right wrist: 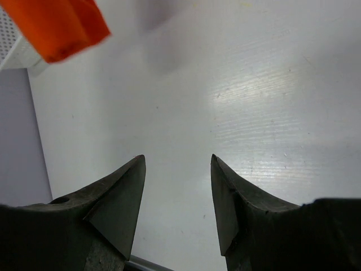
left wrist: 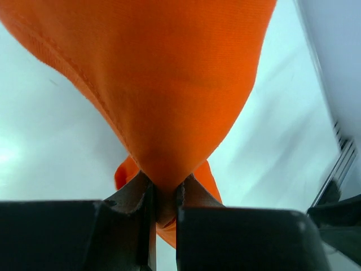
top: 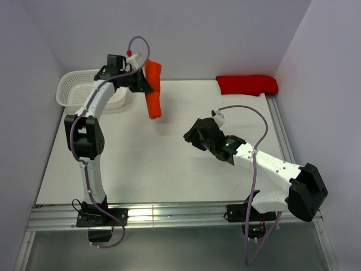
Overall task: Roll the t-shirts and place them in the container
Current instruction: Place the rolled tshirt into the container
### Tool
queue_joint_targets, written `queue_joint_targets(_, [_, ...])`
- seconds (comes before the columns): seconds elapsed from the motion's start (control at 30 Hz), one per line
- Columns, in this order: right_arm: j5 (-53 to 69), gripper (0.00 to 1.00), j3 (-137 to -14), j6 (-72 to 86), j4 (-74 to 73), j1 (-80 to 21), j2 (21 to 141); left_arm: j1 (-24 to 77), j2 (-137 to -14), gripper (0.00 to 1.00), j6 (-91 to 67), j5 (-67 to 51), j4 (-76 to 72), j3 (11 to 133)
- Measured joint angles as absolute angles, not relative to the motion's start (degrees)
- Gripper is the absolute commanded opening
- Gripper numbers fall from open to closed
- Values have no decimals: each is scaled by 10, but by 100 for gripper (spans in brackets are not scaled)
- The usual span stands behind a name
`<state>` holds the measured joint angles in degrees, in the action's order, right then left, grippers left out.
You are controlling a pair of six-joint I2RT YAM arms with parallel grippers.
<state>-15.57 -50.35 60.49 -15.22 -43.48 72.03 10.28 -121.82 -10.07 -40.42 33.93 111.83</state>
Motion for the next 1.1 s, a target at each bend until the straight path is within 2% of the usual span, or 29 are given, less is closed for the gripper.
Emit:
queue_joint_targets(0.2, [-159, 57, -502, 604, -163, -434, 719, 30, -1219, 0, -178, -419, 279, 1219])
queue_joint_targets(0.4, [-159, 57, -502, 600, -164, -433, 722, -39, -1237, 0, -296, -410, 140, 1240])
queue_joint_targets(0.7, [-156, 56, -503, 586, -164, -425, 772, -121, -1295, 0, -479, -331, -110, 1165])
queue_joint_targets(1.1, [-148, 55, -506, 586, -163, -424, 814, -134, -1395, 0, -670, -249, -332, 1068])
